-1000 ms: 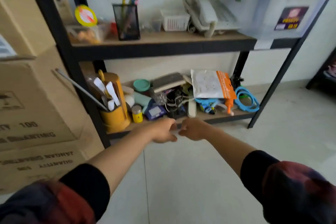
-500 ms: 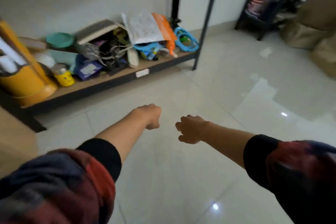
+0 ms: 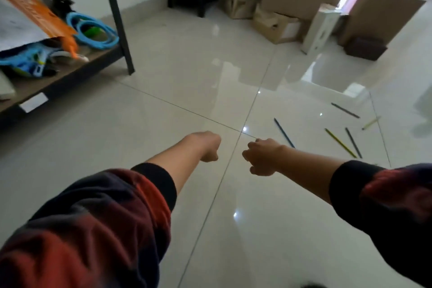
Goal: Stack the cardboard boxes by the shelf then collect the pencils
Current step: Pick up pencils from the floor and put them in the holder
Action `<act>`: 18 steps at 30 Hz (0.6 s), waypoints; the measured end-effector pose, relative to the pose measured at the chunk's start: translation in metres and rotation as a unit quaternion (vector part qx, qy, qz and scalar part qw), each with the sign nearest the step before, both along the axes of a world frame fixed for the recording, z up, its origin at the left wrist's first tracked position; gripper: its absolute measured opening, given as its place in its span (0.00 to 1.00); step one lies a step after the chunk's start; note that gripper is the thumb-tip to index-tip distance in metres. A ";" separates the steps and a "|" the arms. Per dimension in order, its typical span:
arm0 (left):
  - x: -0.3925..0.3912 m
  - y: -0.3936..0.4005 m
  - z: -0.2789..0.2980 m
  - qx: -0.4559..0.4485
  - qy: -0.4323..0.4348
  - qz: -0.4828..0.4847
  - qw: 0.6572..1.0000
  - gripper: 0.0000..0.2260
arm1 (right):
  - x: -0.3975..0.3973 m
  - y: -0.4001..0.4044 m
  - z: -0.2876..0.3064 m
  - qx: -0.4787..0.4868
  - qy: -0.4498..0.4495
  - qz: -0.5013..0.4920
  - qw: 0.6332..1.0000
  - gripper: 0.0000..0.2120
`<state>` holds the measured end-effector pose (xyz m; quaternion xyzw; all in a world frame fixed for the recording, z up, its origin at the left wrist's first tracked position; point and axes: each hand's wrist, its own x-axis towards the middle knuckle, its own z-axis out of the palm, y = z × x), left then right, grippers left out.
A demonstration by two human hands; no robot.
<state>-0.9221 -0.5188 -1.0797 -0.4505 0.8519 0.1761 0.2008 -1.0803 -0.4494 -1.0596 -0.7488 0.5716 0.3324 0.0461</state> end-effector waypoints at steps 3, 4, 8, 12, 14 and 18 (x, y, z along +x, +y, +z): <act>-0.018 0.010 -0.013 0.003 -0.050 -0.060 0.997 0.15 | -0.015 0.011 -0.022 -0.002 -0.006 0.007 1.000 0.17; -0.023 0.011 -0.017 -0.006 -0.067 -0.071 0.995 0.15 | -0.019 0.016 -0.030 0.000 -0.013 0.014 1.000 0.18; -0.040 0.023 -0.025 -0.044 -0.097 -0.131 0.986 0.13 | -0.048 0.037 -0.053 0.024 -0.031 0.021 0.999 0.18; -0.060 0.043 -0.040 -0.038 -0.114 -0.166 0.979 0.14 | -0.082 0.054 -0.068 0.026 -0.064 0.011 0.998 0.18; -0.075 0.053 -0.050 -0.031 -0.134 -0.189 0.972 0.15 | -0.099 0.063 -0.080 0.033 -0.054 0.030 0.998 0.18; -0.101 0.066 -0.061 -0.029 -0.156 -0.214 0.964 0.17 | -0.116 0.070 -0.095 0.052 -0.055 0.043 0.996 0.20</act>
